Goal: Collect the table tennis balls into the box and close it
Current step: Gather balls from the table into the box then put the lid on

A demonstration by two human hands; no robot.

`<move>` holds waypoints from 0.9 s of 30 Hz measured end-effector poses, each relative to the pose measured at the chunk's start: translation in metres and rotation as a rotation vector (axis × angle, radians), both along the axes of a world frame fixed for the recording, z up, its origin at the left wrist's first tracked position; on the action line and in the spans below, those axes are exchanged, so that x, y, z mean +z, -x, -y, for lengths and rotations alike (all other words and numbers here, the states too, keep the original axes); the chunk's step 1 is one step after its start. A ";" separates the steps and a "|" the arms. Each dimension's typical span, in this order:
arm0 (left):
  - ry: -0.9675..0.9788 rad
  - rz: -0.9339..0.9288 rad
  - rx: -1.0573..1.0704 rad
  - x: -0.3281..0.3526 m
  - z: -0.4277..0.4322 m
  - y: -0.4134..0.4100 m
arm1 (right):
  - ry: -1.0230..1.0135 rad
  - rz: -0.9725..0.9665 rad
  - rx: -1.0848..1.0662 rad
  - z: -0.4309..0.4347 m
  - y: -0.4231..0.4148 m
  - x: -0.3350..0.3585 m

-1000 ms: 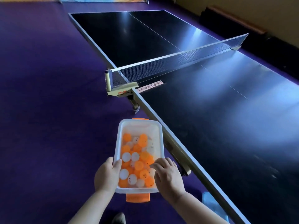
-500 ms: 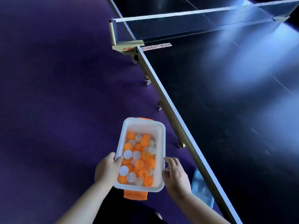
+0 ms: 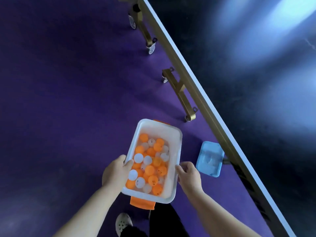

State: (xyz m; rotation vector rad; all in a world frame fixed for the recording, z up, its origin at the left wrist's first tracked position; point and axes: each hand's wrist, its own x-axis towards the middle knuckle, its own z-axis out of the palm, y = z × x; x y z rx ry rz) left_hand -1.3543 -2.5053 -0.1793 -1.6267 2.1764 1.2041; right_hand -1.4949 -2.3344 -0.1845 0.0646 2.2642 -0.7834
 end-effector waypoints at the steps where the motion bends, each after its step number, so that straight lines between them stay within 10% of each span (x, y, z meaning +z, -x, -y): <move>1: -0.006 0.005 -0.013 -0.013 -0.002 -0.006 | -0.002 0.014 0.001 -0.003 -0.006 -0.011; 27: 0.098 -0.298 -0.112 -0.448 -0.088 0.027 | 0.073 0.090 -0.526 -0.052 0.008 -0.510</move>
